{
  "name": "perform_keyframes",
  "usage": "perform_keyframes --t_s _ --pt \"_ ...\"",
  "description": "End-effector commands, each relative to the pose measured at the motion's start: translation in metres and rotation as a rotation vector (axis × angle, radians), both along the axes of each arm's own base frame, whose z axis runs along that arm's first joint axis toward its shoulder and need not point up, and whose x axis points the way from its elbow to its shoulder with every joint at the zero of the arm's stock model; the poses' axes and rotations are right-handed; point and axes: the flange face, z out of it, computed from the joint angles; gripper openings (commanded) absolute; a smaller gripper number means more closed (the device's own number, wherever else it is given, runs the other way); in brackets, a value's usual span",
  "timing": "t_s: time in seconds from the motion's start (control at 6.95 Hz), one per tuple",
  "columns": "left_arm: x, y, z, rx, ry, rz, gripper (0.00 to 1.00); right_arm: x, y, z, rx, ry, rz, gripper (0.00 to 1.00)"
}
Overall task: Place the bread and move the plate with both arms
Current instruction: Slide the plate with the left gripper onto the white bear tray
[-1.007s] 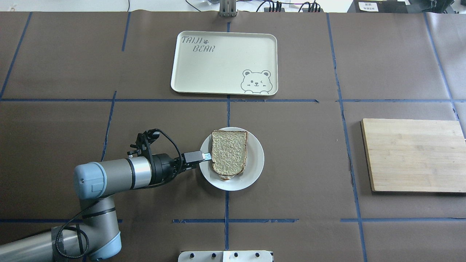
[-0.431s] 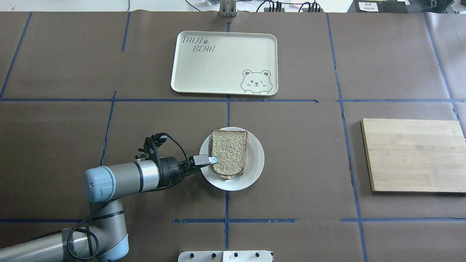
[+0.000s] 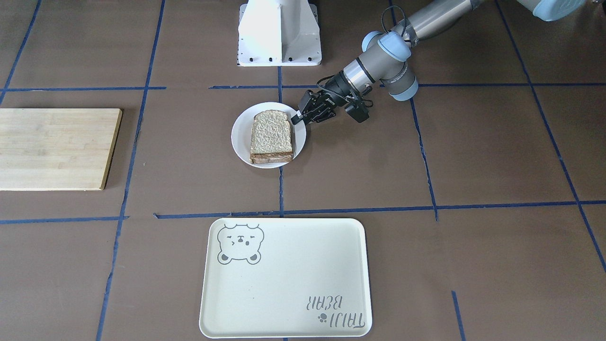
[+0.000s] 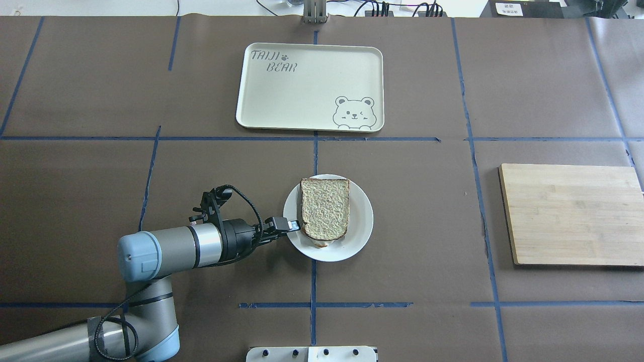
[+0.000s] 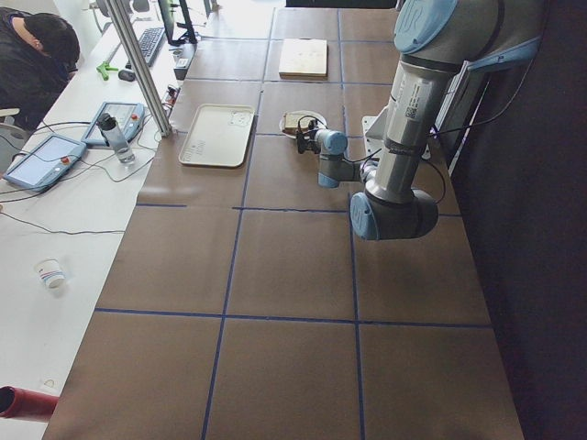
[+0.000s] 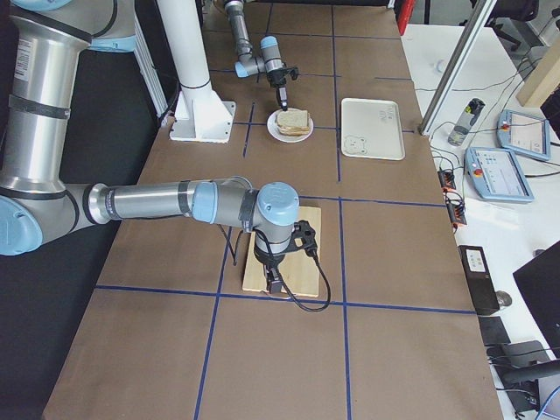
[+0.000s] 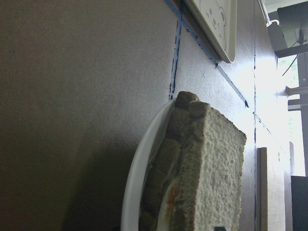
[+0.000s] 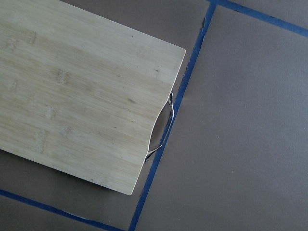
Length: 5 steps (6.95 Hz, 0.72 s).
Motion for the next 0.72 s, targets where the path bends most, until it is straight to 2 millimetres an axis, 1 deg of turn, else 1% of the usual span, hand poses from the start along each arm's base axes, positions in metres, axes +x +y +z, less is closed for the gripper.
perform_keyframes --t_s 0.0,0.14,0.29,0.58 --pt "-0.0005 0.0009 -0.0028 0.002 0.009 0.001 0.29 0.0 0.0 0.0 0.0 0.0 0.0 1.0" --pt "-0.0005 0.0009 -0.0029 0.002 0.009 0.001 0.21 0.0 0.0 0.0 0.0 0.0 0.0 1.0" --pt "-0.0026 0.0016 -0.0045 0.008 0.028 0.001 0.1 0.0 0.0 0.0 0.0 0.0 0.0 1.0" --pt "-0.0079 0.0043 -0.0073 0.023 0.073 0.003 0.03 0.0 -0.0014 -0.0012 0.003 0.0 0.0 1.0"
